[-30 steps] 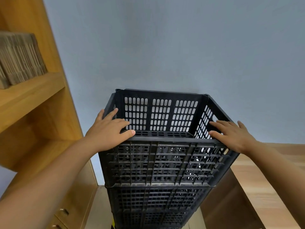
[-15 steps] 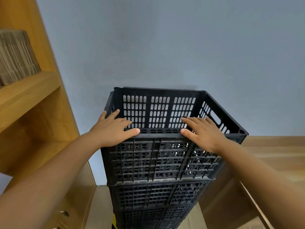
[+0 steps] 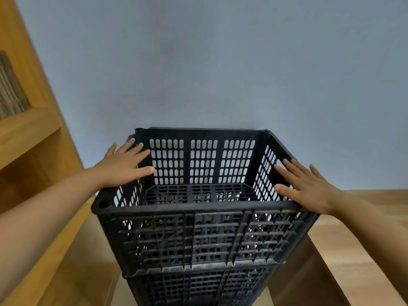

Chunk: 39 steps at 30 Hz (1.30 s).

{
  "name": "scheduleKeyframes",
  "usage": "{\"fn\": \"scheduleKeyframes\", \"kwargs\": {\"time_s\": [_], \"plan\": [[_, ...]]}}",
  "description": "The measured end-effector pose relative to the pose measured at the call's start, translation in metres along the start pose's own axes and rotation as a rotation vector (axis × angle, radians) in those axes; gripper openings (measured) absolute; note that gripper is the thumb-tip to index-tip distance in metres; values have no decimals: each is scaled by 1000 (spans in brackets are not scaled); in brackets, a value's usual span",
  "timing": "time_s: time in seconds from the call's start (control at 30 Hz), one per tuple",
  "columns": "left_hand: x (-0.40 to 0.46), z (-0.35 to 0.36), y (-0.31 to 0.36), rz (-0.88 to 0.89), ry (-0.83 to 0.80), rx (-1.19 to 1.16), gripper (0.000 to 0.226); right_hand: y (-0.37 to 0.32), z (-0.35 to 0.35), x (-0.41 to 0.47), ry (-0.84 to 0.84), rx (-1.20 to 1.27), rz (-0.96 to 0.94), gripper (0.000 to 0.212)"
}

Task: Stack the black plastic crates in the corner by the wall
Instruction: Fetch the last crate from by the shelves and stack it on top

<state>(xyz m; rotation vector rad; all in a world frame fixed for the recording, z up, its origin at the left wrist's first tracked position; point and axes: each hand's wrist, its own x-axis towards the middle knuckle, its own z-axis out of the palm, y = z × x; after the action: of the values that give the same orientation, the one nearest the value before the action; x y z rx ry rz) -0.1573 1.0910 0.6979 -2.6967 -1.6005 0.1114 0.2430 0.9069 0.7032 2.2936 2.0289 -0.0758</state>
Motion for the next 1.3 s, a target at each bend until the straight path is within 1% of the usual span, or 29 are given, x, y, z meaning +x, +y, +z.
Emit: {"fn": "scheduleKeyframes", "kwargs": {"time_s": [0.07, 0.23, 0.33, 0.4, 0.53, 0.63, 0.7, 0.77, 0.83, 0.9, 0.93, 1.0, 1.07, 1.13, 1.2, 1.3], "plan": [[18, -2, -3, -25, 19, -37, 76, 11, -4, 19, 1, 8, -22, 118], [66, -3, -18, -103, 66, -100, 79, 38, -9, 86, 37, 67, -79, 113], [90, -7, -21, -144, 77, -149, 81, 49, -12, 130, 42, 100, -78, 90], [98, -10, -19, -151, 65, -186, 81, 51, -14, 157, 52, 112, -88, 83], [103, -8, -20, -128, 15, -192, 83, 51, -19, 196, 36, 181, -104, 87], [106, -2, -23, -138, -18, -132, 85, 54, -18, 207, 28, 186, -120, 92], [108, -1, -25, -148, -23, -146, 88, 56, -16, 209, 35, 205, -129, 93], [108, -4, -24, -163, -28, -174, 96, 57, -16, 210, 39, 186, -130, 96], [108, -8, -19, -167, -24, -83, 107, 57, -15, 212, 41, 136, -133, 101], [112, -10, -2, -126, -12, 90, 110, 58, -14, 213, 46, 123, -134, 102], [118, -11, 11, -78, -1, 150, 108, 58, -13, 213, 49, 125, -134, 102], [134, -14, 46, 39, 30, 194, 95, 58, -13, 213, 53, 116, -132, 102], [155, -17, 84, 122, 45, 140, 86, 59, -14, 214, 52, 106, -132, 102], [175, -16, 119, 152, 37, 43, 82, 60, -14, 214, 49, 104, -131, 102], [190, -11, 143, 151, 28, 11, 84, 61, -13, 214, 50, 113, -130, 101], [198, -4, 153, 133, 50, 30, 88, 62, -12, 214, 55, 136, -127, 101]]}}
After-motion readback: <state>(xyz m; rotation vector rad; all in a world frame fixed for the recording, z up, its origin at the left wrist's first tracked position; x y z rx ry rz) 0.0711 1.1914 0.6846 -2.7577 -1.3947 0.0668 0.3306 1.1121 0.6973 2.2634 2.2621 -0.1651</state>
